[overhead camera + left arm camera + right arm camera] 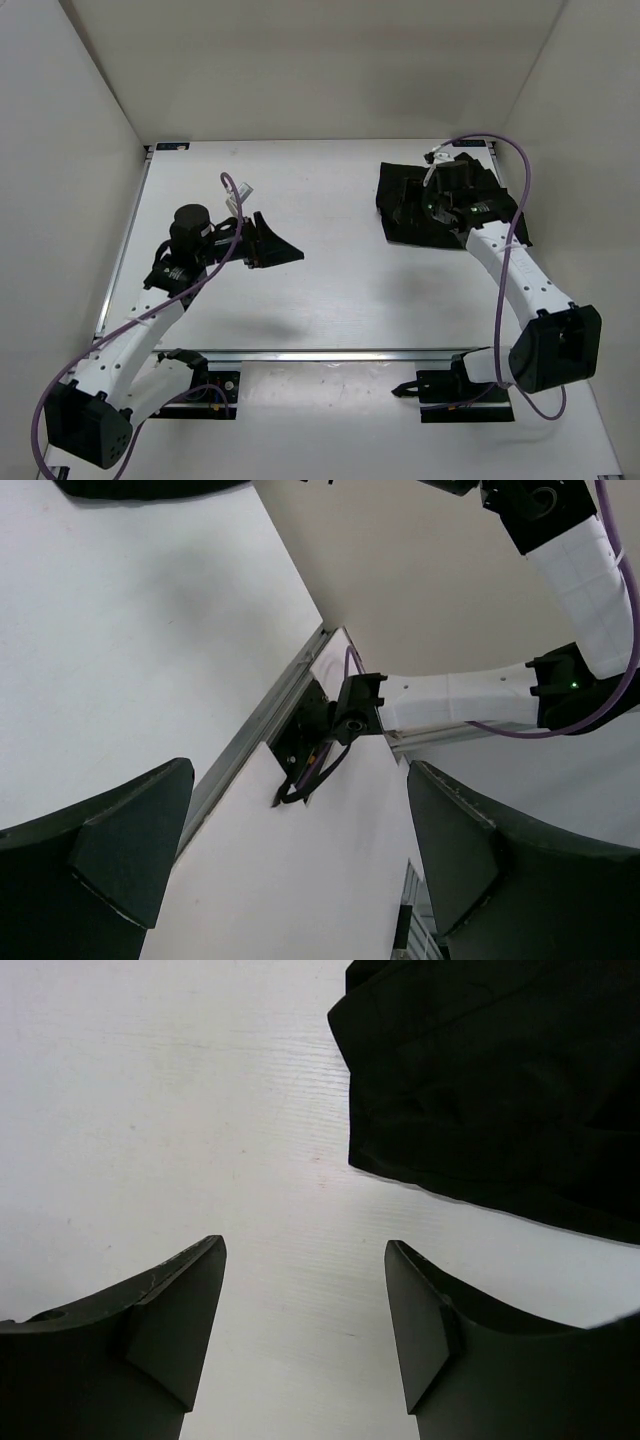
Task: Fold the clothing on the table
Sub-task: Flatten the skirt out
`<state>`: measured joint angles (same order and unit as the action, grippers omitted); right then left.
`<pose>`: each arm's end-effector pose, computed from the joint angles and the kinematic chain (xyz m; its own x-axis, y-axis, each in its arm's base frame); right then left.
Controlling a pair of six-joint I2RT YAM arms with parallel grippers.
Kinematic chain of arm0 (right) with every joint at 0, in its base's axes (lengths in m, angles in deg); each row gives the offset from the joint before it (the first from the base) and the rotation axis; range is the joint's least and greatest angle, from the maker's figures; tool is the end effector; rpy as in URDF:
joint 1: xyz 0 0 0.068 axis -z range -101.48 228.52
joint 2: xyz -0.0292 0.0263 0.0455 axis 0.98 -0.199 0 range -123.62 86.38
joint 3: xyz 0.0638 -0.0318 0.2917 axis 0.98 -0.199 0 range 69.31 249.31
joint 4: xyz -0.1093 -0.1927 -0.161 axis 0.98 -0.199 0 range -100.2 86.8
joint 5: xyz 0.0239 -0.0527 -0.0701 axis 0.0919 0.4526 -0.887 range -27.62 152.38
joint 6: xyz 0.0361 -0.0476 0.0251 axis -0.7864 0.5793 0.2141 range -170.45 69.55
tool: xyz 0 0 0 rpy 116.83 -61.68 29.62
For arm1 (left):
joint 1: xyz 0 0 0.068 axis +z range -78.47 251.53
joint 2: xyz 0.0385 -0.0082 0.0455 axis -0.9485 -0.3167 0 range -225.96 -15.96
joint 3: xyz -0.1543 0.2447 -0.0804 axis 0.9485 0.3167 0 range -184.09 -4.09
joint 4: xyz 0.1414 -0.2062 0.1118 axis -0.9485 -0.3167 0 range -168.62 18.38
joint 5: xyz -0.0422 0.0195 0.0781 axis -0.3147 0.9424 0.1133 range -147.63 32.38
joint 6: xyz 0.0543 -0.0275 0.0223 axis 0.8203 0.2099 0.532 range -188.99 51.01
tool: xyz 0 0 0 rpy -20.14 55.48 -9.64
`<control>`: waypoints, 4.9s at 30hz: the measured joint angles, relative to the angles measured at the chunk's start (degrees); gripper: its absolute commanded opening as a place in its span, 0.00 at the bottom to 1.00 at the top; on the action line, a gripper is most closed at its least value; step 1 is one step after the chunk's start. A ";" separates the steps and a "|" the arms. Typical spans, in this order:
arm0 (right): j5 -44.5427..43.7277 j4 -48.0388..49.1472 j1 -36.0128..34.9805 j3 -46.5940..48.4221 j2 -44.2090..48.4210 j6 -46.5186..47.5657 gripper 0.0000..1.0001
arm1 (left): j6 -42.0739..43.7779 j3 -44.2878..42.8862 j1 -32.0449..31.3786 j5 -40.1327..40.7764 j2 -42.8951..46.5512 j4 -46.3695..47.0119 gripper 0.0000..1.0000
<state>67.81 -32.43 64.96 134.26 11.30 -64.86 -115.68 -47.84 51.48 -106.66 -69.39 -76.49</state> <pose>0.2960 0.0761 0.3308 -0.6730 0.0926 -0.7338 -0.1415 0.9577 0.2506 0.1882 -0.1093 0.3370 -0.8251 -0.2067 -0.5259 0.4534 0.3132 -0.8344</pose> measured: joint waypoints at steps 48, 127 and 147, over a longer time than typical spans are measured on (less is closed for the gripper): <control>-18.62 -6.56 -3.37 7.85 -27.19 0.20 0.00 | 12.57 5.18 1.99 5.09 4.04 -6.32 0.19; 20.83 0.26 6.73 7.56 17.94 -14.60 0.00 | 4.24 -36.35 8.26 23.69 -16.98 -24.41 0.00; 19.52 9.86 5.75 3.52 -1.11 -9.35 0.00 | 8.63 -26.14 13.81 22.43 -29.38 -14.84 0.00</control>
<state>87.33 -22.58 70.71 137.78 10.18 -74.22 -107.05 -73.98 65.29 -84.24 -98.77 -91.33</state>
